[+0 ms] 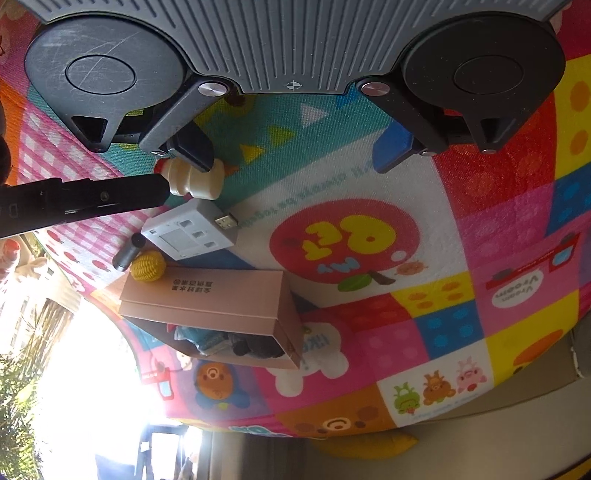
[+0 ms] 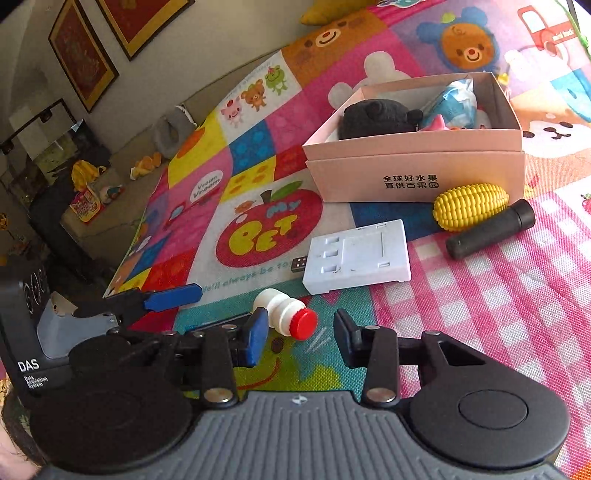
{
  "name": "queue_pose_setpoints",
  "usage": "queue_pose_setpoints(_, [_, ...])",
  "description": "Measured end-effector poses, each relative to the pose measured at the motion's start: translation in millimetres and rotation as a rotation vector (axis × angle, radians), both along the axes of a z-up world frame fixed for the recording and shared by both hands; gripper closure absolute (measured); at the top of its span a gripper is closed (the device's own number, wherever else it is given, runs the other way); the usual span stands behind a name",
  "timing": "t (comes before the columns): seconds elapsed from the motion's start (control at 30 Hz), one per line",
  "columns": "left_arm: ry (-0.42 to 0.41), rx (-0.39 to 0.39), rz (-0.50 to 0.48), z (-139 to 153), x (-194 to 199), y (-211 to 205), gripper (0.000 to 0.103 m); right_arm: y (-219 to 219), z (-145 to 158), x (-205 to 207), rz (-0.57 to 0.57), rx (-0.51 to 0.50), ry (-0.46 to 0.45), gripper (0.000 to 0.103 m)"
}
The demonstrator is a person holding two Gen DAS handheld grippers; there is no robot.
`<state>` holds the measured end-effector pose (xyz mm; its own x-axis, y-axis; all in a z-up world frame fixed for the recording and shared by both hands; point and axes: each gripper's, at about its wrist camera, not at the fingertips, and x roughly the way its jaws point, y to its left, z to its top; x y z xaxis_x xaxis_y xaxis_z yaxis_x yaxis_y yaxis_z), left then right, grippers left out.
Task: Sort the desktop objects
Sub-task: 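Set the white bottle on the mat and open the left gripper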
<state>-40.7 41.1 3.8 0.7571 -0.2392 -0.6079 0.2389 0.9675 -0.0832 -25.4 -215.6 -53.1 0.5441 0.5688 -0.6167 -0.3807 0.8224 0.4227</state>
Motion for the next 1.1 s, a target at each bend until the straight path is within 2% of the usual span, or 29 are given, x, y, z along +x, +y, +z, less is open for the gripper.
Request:
queue_pose_setpoints(0.13, [-0.033, -0.008, -0.005, 9.3, -1.4, 6.2, 0.006, -1.8, 2.3, 8.6, -0.017, 0.035, 0.027, 0.064])
queue_pose_setpoints(0.3, [-0.053, -0.01, 0.043, 15.0, 4.9, 16.5, 0.005, -0.8, 6.0, -1.1, 0.005, -0.008, -0.007, 0.064])
queue_pose_setpoints(0.47, [-0.073, -0.009, 0.006, 19.6, 8.6, 10.2, 0.004, 6.2, 4.7, -13.1, 0.067, -0.089, -0.051, 0.064])
queue_pose_setpoints(0.53, [-0.082, -0.004, 0.022, 21.5, 11.8, 10.4, 0.003, 9.9, 3.0, -14.2, 0.07, -0.112, -0.063, 0.064])
queue_pose_setpoints(0.67, [-0.095, -0.02, 0.072, 27.8, 15.5, 21.8, 0.003, 30.9, 2.8, -17.8, 0.098, -0.233, -0.164, 0.064])
queue_pose_setpoints(0.8, [-0.092, -0.048, 0.086, 28.8, 9.8, 32.7, 0.002, 45.9, 0.0, -16.6, 0.152, -0.293, -0.179, 0.064])
queue_pose_setpoints(0.83, [-0.083, -0.064, 0.068, 27.7, 7.5, 33.1, 0.002, 45.4, 0.1, -17.5, 0.16, -0.296, -0.183, 0.062])
queue_pose_setpoints(0.97, [-0.055, -0.103, -0.077, 22.5, -8.3, 12.9, 0.002, 27.2, 2.9, -21.0, 0.108, -0.323, -0.212, 0.041])
queue_pose_setpoints(1.1, [-0.043, -0.032, -0.156, 12.5, -21.7, -27.6, 0.002, -5.8, 5.5, -18.7, -0.011, -0.331, -0.202, 0.034])
